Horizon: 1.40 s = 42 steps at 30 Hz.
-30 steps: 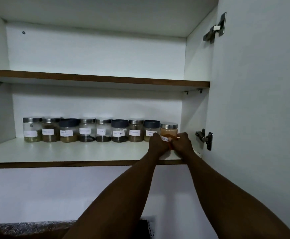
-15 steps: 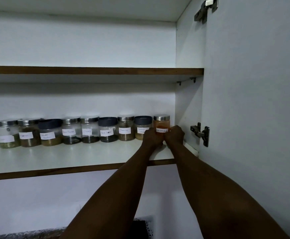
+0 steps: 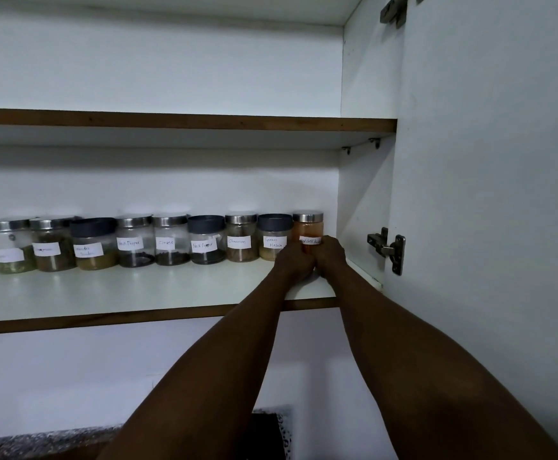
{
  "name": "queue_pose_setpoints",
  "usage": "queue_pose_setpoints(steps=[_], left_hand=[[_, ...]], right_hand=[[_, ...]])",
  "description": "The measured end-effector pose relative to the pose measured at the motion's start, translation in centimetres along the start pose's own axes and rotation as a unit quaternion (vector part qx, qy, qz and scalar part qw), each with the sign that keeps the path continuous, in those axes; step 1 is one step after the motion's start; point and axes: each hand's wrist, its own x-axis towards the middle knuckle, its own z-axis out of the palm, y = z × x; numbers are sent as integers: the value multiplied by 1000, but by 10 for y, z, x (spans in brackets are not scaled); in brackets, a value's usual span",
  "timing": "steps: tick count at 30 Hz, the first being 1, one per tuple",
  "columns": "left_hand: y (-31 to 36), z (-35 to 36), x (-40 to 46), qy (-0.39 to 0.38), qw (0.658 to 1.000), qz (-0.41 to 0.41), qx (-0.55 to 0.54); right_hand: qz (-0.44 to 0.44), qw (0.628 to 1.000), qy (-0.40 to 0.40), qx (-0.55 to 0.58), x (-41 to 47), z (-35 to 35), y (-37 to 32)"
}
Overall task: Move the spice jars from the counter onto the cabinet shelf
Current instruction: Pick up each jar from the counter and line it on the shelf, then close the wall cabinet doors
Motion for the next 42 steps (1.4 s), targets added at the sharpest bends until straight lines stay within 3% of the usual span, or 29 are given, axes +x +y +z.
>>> queue_pose_setpoints(steps=[12,14,17,20,26,33,35,38,42], left_hand=[[8,-3,-16,-30,995,20,95],[12,-7,-39,-35,989,31,143],[13,-30,-86,-50,981,34,184],[7,-60,-134,-33,987,30,156],[-27,-136,-270,20,995,38,89],[-43,-214,-405,104,987,82,93],[-33,-243,-427,162,971,120,129],[-13,-303,-453,293,919,168,206],[0,-396,-500,470,824,128,291]], right_hand=[[17,999,-38,15,-8,1,0],[16,997,-53,-53,-28,-1,-4],[-40,978,-61,-195,-82,-4,-15],[-101,948,-39,-301,-141,1,-23],[-168,957,12,-236,-290,43,-62],[-210,941,61,-257,-432,67,-135],[-222,940,69,-248,-457,67,-170],[-258,943,77,-197,-486,80,-233],[-311,946,26,-84,-530,123,-330]])
